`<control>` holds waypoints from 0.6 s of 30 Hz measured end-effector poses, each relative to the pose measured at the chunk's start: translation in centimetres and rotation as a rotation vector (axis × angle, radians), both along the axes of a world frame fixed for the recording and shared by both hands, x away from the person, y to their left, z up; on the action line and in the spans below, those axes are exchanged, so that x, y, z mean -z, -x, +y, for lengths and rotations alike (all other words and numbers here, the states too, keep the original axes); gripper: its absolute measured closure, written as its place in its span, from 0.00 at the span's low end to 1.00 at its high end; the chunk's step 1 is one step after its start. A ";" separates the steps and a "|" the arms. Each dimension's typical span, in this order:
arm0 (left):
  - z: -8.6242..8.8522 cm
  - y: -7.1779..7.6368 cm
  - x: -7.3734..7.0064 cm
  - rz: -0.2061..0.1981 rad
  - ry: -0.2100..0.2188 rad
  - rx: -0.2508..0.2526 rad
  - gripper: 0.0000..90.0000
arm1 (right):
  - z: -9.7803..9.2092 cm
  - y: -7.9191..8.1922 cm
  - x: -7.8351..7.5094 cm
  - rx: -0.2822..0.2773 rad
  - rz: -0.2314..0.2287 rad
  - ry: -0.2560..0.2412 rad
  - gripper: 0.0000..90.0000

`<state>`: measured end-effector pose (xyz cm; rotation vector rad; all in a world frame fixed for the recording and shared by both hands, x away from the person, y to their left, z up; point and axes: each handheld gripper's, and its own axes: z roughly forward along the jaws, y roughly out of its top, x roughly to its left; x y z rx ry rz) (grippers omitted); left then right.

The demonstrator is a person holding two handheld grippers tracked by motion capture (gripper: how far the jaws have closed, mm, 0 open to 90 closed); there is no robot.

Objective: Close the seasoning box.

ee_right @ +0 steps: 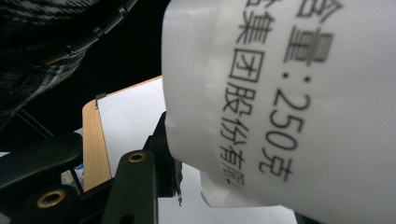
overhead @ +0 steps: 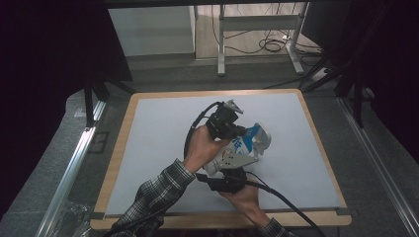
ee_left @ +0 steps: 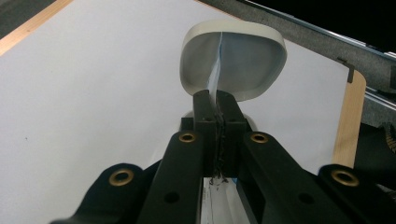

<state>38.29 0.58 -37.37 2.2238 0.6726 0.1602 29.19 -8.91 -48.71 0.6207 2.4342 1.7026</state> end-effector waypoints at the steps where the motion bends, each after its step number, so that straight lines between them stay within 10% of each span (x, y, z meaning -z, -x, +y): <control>1: 0.0 0.0 0.0 -0.001 0.000 0.000 0.99 | 0.0 0.0 0.0 0.000 0.001 0.000 0.63; 18: -0.1 0.0 -0.2 0.001 -0.010 0.002 0.99 | 0.0 0.0 -0.1 -0.002 -0.006 -0.001 0.63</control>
